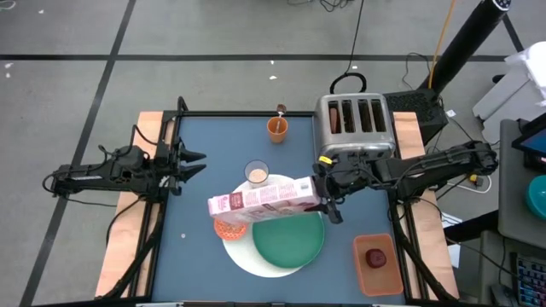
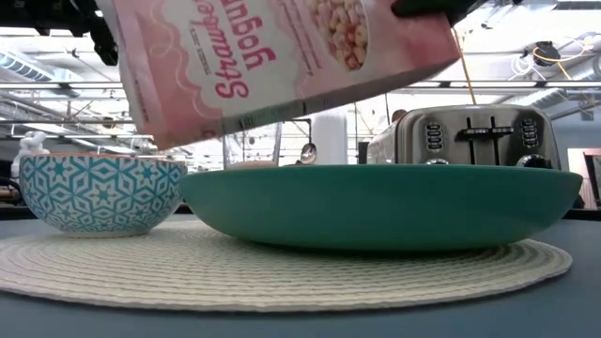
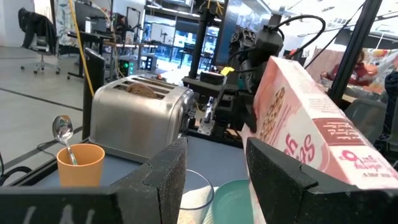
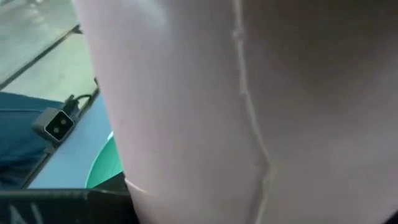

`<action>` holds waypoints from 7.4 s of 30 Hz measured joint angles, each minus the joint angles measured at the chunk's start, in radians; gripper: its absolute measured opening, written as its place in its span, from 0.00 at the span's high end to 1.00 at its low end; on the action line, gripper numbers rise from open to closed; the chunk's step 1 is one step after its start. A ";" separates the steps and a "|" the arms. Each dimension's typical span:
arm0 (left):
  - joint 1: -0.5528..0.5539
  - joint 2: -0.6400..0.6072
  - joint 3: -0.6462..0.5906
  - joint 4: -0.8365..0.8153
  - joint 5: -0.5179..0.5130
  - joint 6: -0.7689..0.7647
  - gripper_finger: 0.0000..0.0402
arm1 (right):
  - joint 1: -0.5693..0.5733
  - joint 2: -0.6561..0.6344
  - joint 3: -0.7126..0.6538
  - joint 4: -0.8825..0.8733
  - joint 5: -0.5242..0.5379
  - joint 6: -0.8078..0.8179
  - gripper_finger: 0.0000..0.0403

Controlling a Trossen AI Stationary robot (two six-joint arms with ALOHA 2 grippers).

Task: Arrange a breakfast setting
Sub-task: Pour the cereal from the cereal box into the orange bowl

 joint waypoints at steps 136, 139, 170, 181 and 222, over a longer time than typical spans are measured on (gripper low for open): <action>0.000 0.001 0.000 -0.008 0.000 0.003 0.57 | -0.022 0.038 0.071 -0.075 -0.004 -0.022 0.44; 0.000 0.001 0.000 -0.008 0.000 0.002 0.57 | -0.022 0.035 0.071 -0.050 -0.002 -0.034 0.44; 0.000 0.000 0.000 -0.021 0.000 0.000 0.57 | -0.022 0.029 0.071 -0.060 -0.004 -0.027 0.44; 0.000 0.000 0.000 -0.021 0.000 -0.001 0.57 | -0.022 0.027 0.073 -0.059 -0.006 -0.026 0.44; 0.000 0.022 0.000 -0.001 0.000 -0.047 0.57 | -0.083 -0.058 0.071 0.347 0.006 -0.149 0.44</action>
